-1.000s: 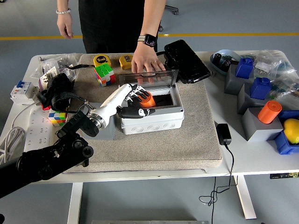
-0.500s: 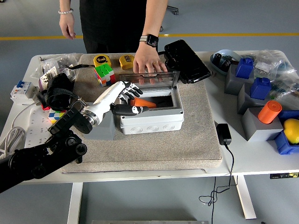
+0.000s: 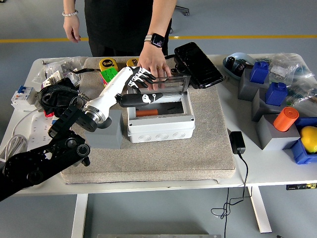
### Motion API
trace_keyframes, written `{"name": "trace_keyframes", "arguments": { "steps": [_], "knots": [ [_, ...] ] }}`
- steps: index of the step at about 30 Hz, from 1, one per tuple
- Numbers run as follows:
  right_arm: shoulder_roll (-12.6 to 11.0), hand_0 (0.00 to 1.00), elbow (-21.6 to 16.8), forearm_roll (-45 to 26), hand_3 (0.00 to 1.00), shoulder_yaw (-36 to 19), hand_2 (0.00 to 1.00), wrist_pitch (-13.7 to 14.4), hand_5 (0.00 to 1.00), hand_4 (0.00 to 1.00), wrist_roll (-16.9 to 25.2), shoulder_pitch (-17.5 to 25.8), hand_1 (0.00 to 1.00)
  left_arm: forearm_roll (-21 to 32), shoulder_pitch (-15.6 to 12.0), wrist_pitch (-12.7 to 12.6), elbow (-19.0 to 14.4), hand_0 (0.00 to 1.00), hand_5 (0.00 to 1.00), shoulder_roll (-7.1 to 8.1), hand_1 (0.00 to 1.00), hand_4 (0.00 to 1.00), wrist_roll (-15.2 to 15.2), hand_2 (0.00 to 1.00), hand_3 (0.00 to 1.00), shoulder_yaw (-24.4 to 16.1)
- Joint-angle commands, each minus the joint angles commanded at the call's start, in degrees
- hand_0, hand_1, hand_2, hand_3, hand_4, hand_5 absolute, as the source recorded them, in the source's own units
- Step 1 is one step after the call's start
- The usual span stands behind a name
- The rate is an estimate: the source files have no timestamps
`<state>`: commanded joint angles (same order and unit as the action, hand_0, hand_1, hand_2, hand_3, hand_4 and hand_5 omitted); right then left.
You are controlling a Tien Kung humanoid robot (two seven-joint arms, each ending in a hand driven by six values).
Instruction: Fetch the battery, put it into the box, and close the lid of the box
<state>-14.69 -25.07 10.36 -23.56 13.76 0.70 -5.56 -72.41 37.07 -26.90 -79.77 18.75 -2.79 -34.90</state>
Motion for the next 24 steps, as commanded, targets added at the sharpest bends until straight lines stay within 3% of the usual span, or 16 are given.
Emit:
{"name": "trace_keyframes", "arguments": {
  "steps": [3,4,9,10,15,16,21,22,24],
  "knots": [
    [0.0,0.605,0.0,-0.1,0.559,0.1,0.592,0.0,0.459,0.903,0.0,0.0,0.629,-0.1,0.7,-0.5,1.1,0.4,0.317,-0.84,0.566,0.908,0.7,0.575,0.575,-1.5],
    [0.0,0.606,0.0,-0.1,0.559,0.1,0.592,0.0,0.459,0.903,0.0,0.0,0.629,-0.2,0.8,-0.5,1.3,0.69,0.314,-0.97,0.71,0.908,0.7,0.648,0.608,-1.7],
    [0.0,0.606,-0.1,-0.1,0.559,0.2,0.592,0.0,0.459,0.903,0.0,-0.1,0.629,-4.3,3.2,2.0,4.8,0.69,0.314,-2.35,0.71,0.908,-3.5,0.648,0.608,-2.5],
    [0.0,0.605,-0.1,-0.1,0.559,0.2,0.591,0.0,0.459,0.902,0.0,-0.1,0.629,-5.0,3.7,2.9,5.5,0.789,0.324,-2.57,0.789,0.906,-4.6,0.742,0.64,-2.3],
    [-0.1,0.605,-0.1,-0.2,0.559,0.4,0.591,0.0,0.459,0.902,0.0,-0.1,0.629,-8.0,5.5,6.2,7.2,0.789,0.324,-3.22,0.789,0.906,-8.6,0.742,0.64,-1.4],
    [-0.1,0.606,-0.1,-0.2,0.559,0.5,0.592,0.0,0.457,0.902,0.0,-0.1,0.629,-8.5,5.6,7.0,7.0,0.708,0.343,-3.12,0.749,0.907,-9.5,0.721,0.61,-1.3],
    [-0.2,0.606,-0.2,-0.1,0.559,0.5,0.592,0.0,0.457,0.902,0.1,0.0,0.629,-10.9,5.2,11.6,3.3,0.708,0.343,-1.49,0.749,0.907,-14.7,0.721,0.61,-1.6],
    [-0.2,0.605,-0.2,-0.2,0.559,0.6,0.591,0.0,0.457,0.902,0.0,0.0,0.629,-11.1,5.2,12.4,2.6,0.481,0.368,-1.25,0.652,0.909,-15.4,0.635,0.586,-1.7],
    [-0.2,0.605,-0.1,-0.2,0.559,0.6,0.591,0.0,0.457,0.902,0.0,0.0,0.629,-11.8,4.8,14.6,0.7,0.481,0.368,-0.67,0.652,0.909,-17.7,0.635,0.586,-1.8]
  ]
}}
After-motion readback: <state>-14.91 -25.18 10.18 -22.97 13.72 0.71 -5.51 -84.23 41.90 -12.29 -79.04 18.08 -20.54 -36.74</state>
